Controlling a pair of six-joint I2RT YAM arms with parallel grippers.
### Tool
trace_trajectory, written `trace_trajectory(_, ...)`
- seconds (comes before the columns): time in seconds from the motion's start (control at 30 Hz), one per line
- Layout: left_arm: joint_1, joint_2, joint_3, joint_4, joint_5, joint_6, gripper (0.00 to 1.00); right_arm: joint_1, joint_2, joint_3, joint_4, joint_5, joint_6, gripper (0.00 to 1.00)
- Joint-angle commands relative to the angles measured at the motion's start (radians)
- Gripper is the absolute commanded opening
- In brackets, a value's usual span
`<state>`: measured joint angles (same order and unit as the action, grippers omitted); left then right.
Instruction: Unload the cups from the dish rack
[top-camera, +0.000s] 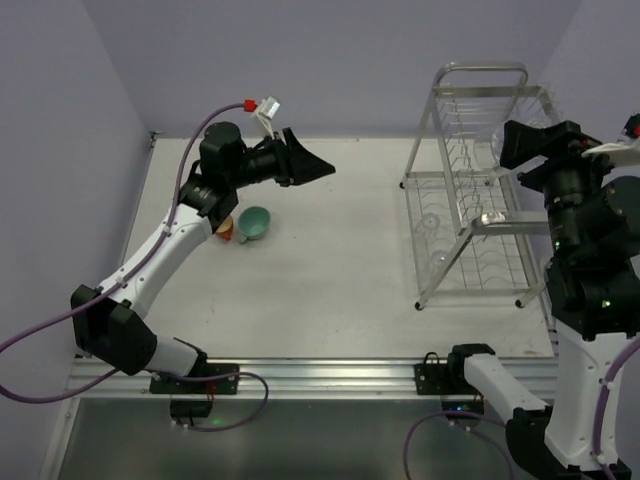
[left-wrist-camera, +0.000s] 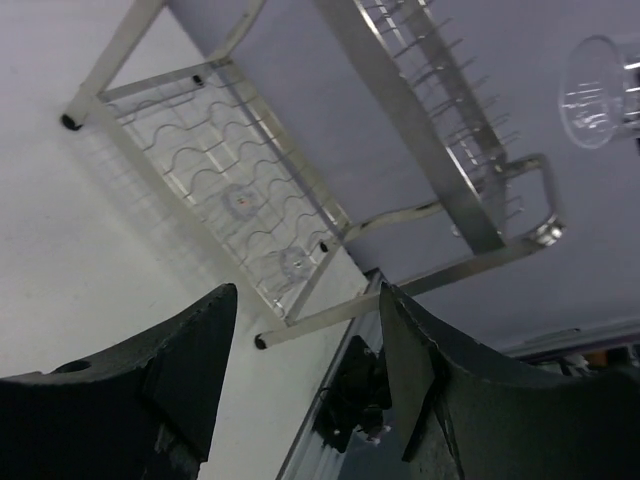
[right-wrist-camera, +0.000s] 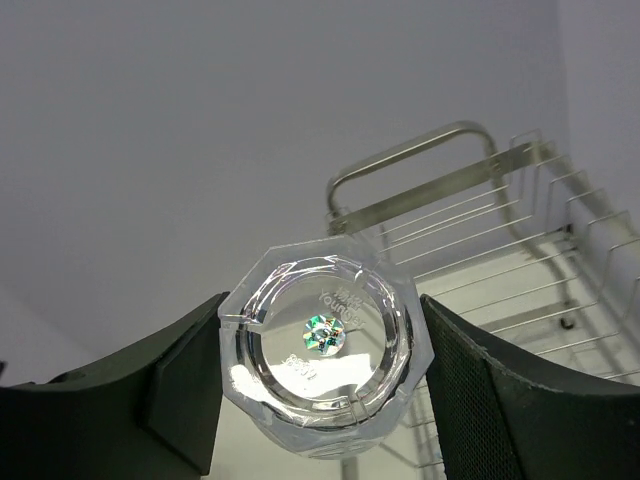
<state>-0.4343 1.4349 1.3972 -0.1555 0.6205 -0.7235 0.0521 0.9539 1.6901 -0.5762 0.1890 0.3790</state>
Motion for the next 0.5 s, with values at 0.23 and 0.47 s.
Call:
trace_trajectory(0.23,-0.086,-0.005,-0.216,1.109,0.237,-0.707,0.66,0.003,-0.127,-0.291,0.237,-0.496,0.492,0.0)
trace_trajectory(0.47,-0.184,-0.024,-0.233,1.14,0.159,-0.623,0.9,0.072,-0.142,-0.424,0.397,-0.573,0.64,0.0)
